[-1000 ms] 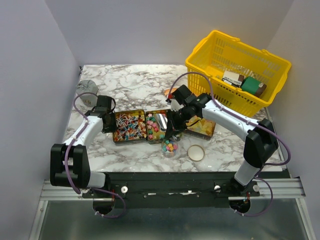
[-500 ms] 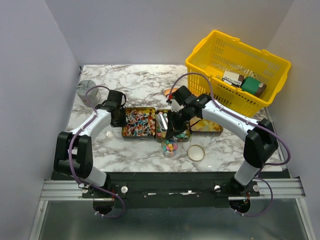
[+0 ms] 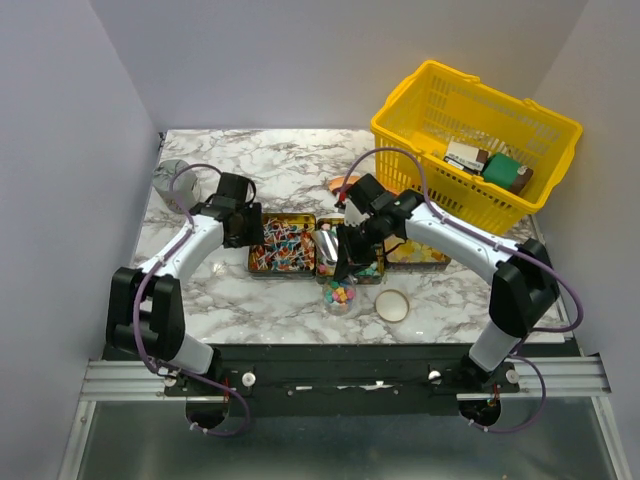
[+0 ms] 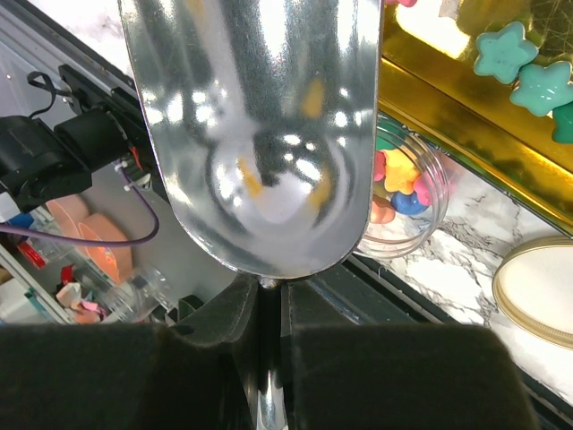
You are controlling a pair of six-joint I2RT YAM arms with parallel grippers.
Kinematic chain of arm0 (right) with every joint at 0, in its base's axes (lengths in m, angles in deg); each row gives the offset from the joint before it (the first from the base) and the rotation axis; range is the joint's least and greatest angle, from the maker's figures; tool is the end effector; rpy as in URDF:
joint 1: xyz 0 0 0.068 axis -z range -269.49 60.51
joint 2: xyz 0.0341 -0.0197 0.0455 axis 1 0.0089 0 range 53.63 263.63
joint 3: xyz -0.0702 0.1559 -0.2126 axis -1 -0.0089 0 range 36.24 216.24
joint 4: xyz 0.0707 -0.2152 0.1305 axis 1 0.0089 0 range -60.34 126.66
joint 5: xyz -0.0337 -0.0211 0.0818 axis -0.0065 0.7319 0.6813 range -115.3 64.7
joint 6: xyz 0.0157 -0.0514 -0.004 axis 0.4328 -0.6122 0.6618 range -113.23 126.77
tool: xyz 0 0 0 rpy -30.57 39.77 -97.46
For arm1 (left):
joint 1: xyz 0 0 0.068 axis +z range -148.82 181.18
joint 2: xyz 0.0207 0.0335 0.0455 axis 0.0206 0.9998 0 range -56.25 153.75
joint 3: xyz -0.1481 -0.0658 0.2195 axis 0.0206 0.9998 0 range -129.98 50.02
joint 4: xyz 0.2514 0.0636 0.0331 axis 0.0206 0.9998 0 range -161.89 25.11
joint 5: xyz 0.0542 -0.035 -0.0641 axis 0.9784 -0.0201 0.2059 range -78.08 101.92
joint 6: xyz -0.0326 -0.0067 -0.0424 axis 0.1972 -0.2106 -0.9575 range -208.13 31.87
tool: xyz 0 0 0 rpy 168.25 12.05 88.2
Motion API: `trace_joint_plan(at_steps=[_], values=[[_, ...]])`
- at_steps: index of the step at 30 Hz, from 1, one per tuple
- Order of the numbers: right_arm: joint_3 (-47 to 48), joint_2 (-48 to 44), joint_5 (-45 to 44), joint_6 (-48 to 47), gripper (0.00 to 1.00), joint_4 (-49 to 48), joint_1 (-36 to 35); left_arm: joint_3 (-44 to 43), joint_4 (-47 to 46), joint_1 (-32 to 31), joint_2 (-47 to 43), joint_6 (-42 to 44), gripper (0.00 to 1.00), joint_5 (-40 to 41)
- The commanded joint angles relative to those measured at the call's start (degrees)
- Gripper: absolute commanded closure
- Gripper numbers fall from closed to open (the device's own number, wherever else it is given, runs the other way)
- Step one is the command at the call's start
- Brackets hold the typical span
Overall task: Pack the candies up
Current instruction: Move the storage box to the center of the board, then adjust the spatula.
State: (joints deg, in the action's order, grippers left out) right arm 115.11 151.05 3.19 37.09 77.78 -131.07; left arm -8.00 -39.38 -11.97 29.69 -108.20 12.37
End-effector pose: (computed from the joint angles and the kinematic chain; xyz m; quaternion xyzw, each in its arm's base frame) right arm 0.2484 0.2431 0.2576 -0.1426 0.9398 0.3101 0.0172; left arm 0.2922 -0.0680 0.2199 -0.0594 0.9650 -0.0693 0.2457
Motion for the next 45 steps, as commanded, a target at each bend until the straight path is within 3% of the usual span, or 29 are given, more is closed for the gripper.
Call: trace_joint_plan(at_steps=[1,6,11,15,28,34,38,42,45], values=[[-1.26,-3.21,-2.73,-2.37,0.99,0.92,-0.34,-3.5,1.93,-0.12,-5.07,-2.07,0.34,2.53],[-2.23,-6.28,-7.21,-5.36,0.99,0.23,-0.69,-7.8,5.28,-0.12,-8.31,-3.04,0.31,1.94],[0.48,-6.46,-11.96,-10.54,0.99,0.48,-3.59,-8.51,3.09,-0.56,-10.25,-2.69,0.31,-15.69],[3.92,-4.62,-13.81,-13.18,0.99,2.24,-5.87,-7.99,0.01,-3.28,-10.08,-2.52,0.3,-22.76],[7.26,-3.47,-13.63,-15.83,0.99,3.82,-7.99,-3.25,-8.6,-8.38,-12.54,-4.18,0.31,-25.76],[8.23,-6.36,-13.82,-16.61,0.99,2.07,-8.25,0.18,-10.18,-9.88,-12.19,-3.74,0.47,-30.06],[7.44,-8.56,-8.81,-21.88,0.99,2.68,-8.16,-0.25,-8.88,-9.97,-11.05,-2.69,0.59,-35.68],[5.16,-11.64,-5.3,-27.94,0.99,5.75,-8.25,-0.78,-8.61,-9.97,-10.44,-1.28,0.67,-43.23],[3.66,-14.71,-5.03,-31.89,0.99,6.63,-8.34,-0.25,-9.74,-9.97,-9.56,-1.72,0.79,-51.41]])
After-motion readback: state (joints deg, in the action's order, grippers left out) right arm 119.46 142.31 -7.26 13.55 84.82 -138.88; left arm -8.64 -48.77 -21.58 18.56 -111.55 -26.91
